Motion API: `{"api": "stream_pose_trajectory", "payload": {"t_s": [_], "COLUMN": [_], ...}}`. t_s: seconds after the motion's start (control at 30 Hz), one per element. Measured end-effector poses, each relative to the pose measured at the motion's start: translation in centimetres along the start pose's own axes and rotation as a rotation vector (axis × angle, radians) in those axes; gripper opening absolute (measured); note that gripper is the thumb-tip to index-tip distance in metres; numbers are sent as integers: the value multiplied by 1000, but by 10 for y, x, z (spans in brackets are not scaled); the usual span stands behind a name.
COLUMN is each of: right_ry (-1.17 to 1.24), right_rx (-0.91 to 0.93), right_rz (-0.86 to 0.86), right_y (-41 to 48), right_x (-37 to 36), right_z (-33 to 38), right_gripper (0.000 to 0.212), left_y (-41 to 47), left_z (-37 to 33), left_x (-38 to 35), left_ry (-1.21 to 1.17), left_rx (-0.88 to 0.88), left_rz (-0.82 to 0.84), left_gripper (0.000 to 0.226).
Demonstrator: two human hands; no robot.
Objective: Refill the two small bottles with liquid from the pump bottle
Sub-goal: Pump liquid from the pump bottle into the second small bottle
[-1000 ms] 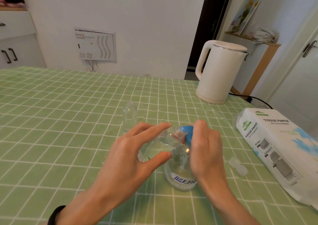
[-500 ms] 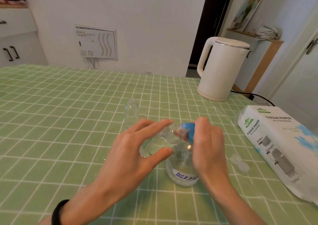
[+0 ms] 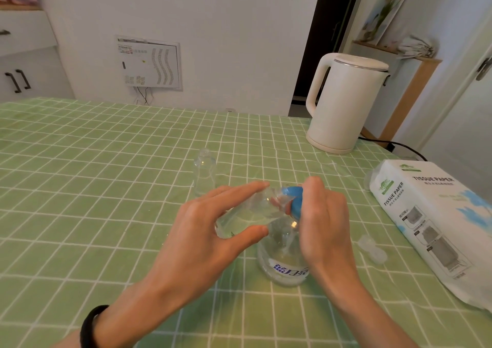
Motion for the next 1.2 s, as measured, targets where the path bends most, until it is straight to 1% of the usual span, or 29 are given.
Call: {"api": "stream_pose_trajectory", "payload": {"t_s": [0.1,0.23,0.33,0.43,0.57,0.67,0.77,0.87,0.9,1.03,1.13,1.2], "right_ry": [-13,17,26,28,20,-13,21,30,27,40,15,13], "right_rx": [25,16,-24,-45,-8,-9,-1,-1,-1,-7,-8,-7], "right_rz": [-9,-12,6,12,27,34,11,2,-2,1,31,33], "right_y": [1,0,-2,-2,-2,-1,-1,-1,-1,1,1,0], "right_x": [1,2,0,-1,-2,-3,-1,0,1,0,-4,-4], "right_z": [0,-5,-7,-8,-1,-1,-1,-4,-4,-4,-4,-5], "right_gripper": [45,63,70,66,61,63,56,65,64,55,71,72], "left_y": [0,1,1,2,3,3,4,5,5,5,5,6], "left_z": [0,-2,-2,-2,2,3,1,2,3,5,7,8], "left_x": [0,1,2,3,4,4,6,7,7,7,7,8], "left_ry": [-15,-19,-22,-25,-20,-17,-24,-32,-32,-21,-16,-16], "left_rx": [10,3,6,6,14,18,17,18,17,3,7,15], "left_rz": [-7,-10,-14,-12,-20,-18,-23,-26,-26,-23,-22,-27], "left_gripper": [58,57,57,56,56,57,56,55,55,56,55,55]}}
Point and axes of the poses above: each hand's wrist, its own y-axis towards the middle knuckle, its own x-axis out of the back of the hand, z = x × y, the point moved 9 cm from there along y, towards the middle knuckle, and after that the axes turned 7 degrees about -z, right-handed, at the moved point
